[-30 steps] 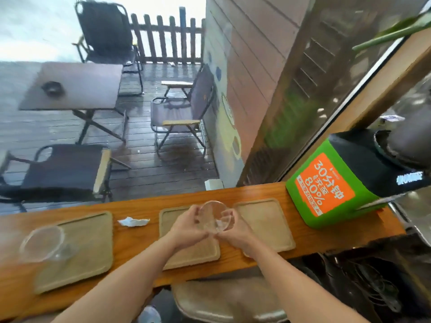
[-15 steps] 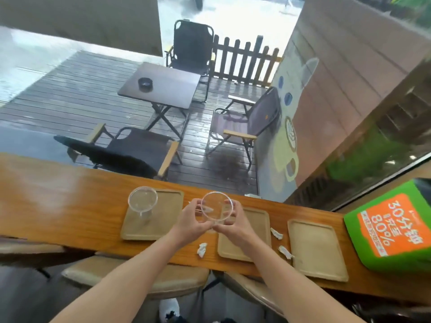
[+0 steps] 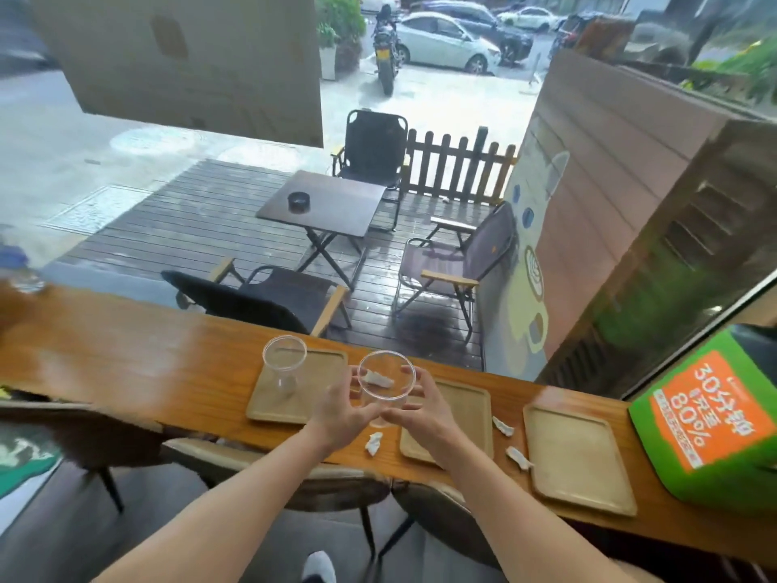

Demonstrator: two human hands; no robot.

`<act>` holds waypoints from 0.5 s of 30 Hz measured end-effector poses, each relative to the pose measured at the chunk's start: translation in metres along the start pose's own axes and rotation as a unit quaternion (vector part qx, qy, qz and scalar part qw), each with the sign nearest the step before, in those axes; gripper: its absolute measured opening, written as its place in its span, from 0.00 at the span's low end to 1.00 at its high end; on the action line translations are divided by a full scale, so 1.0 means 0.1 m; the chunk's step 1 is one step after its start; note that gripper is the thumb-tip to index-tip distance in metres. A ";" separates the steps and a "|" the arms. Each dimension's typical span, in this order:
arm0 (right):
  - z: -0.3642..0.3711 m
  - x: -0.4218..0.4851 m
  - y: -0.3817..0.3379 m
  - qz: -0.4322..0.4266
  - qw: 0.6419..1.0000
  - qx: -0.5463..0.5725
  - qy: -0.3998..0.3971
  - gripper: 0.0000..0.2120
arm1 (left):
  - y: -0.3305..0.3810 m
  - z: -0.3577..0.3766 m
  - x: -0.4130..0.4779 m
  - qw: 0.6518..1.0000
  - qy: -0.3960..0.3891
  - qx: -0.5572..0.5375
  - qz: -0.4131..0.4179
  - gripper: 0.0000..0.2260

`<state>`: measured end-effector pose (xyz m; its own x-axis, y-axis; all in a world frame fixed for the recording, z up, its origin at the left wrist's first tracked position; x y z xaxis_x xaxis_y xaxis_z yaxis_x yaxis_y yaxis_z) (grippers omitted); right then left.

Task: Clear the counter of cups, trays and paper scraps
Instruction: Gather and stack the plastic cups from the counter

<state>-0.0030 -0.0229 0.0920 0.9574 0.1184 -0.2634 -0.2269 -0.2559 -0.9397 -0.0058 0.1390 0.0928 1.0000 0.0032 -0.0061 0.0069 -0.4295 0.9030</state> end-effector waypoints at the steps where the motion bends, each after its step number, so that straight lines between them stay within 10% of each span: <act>1: 0.01 -0.06 0.03 0.003 1.000 0.001 0.001 0.41 | 0.00 0.01 -0.06 1.000 -0.001 0.003 0.003 0.25; 15: 0.28 0.41 -0.23 0.011 1.000 0.024 0.006 0.39 | -0.14 -0.35 0.42 0.999 -0.020 -0.047 -0.006 0.29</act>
<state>0.0369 0.0147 0.0969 0.9542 0.1018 -0.2813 -0.2554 -0.2120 -0.9433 0.0363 0.1765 0.0947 0.9990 -0.0297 -0.0333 0.0211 -0.3426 0.9392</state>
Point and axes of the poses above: each hand's wrist, its own x-axis towards the middle knuckle, its own z-axis out of the palm, y = z × x, the point moved 6 cm from there along x, towards the middle knuckle, and after that the axes turned 4 degrees about y, right-handed, at the moved point
